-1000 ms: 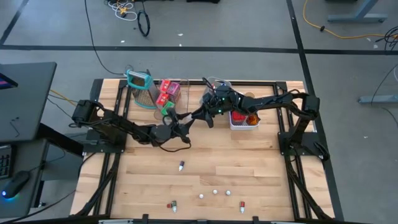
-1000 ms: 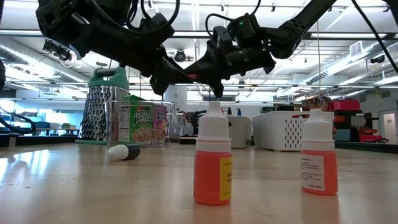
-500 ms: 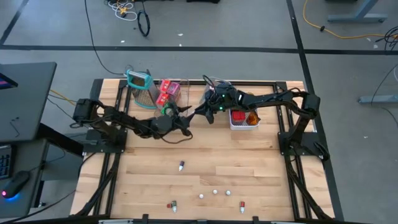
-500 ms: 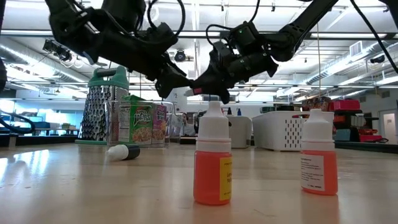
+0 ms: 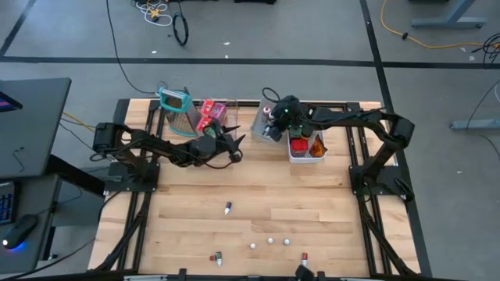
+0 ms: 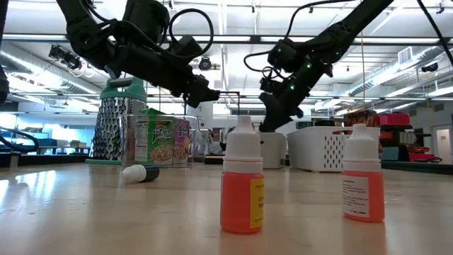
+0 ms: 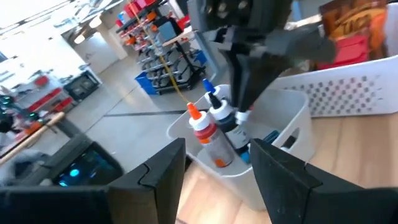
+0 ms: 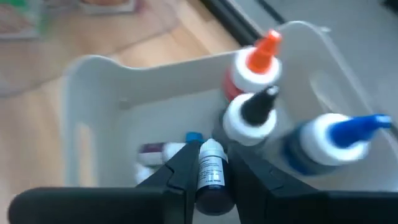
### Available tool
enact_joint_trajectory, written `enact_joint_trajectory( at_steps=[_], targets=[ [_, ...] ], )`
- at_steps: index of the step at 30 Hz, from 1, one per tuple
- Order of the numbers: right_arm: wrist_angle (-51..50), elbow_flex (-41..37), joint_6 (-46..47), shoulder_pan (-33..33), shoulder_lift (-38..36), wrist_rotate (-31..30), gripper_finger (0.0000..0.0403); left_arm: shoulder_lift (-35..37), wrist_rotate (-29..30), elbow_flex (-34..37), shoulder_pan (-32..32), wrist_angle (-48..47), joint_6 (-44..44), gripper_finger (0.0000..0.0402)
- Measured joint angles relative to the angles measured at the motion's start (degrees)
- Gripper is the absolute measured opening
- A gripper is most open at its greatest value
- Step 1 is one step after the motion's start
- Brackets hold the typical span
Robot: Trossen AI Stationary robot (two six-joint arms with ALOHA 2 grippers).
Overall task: Pick & Place Kitchen Items
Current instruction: Put the small pink food coloring bottle into the gray bin, then put the small purple food coloring bottle into the gray bin
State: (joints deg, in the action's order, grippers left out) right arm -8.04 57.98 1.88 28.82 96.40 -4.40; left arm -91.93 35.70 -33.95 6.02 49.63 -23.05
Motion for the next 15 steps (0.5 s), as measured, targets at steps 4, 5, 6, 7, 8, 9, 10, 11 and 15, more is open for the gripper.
enact_joint_trajectory(
  at_steps=[4,5,6,7,8,9,10,11,15],
  targets=[
    [-0.3,0.0,-1.0,-0.2,0.7,-4.0,0.0093,0.0,-2.6,0.0,0.0,0.0,-0.1,0.019],
    [-0.3,-0.1,-0.5,-0.2,0.7,-4.0,0.0097,0.0,-3.7,0.0,0.0,-0.1,0.0,0.019],
    [0.1,0.0,0.0,-0.2,0.7,-3.9,0.0101,0.0,-4.7,0.0,0.0,-0.1,0.2,0.019],
    [0.1,0.0,0.5,-0.2,0.7,-3.5,0.0106,0.0,-5.8,0.0,0.0,-0.2,0.4,0.019],
    [0.0,0.0,0.7,-0.3,0.7,-3.0,0.0112,0.0,-6.7,0.0,0.0,-0.2,0.4,0.019],
    [0.1,0.0,0.6,-0.4,0.7,-2.6,0.0118,0.0,-7.6,0.0,0.0,-0.2,0.5,0.019],
    [0.3,0.0,0.3,-0.6,0.7,-2.4,0.0124,0.0,-8.3,0.0,0.0,-0.2,0.4,0.019],
    [0.8,0.0,0.2,-0.9,0.7,-2.4,0.013,0.0,-8.6,0.0,0.0,-0.1,0.2,0.019],
    [2.8,0.0,-0.4,-1.8,0.7,-2.2,0.0154,0.0,-8.6,0.0,0.0,-0.1,0.9,0.019]
  ],
)
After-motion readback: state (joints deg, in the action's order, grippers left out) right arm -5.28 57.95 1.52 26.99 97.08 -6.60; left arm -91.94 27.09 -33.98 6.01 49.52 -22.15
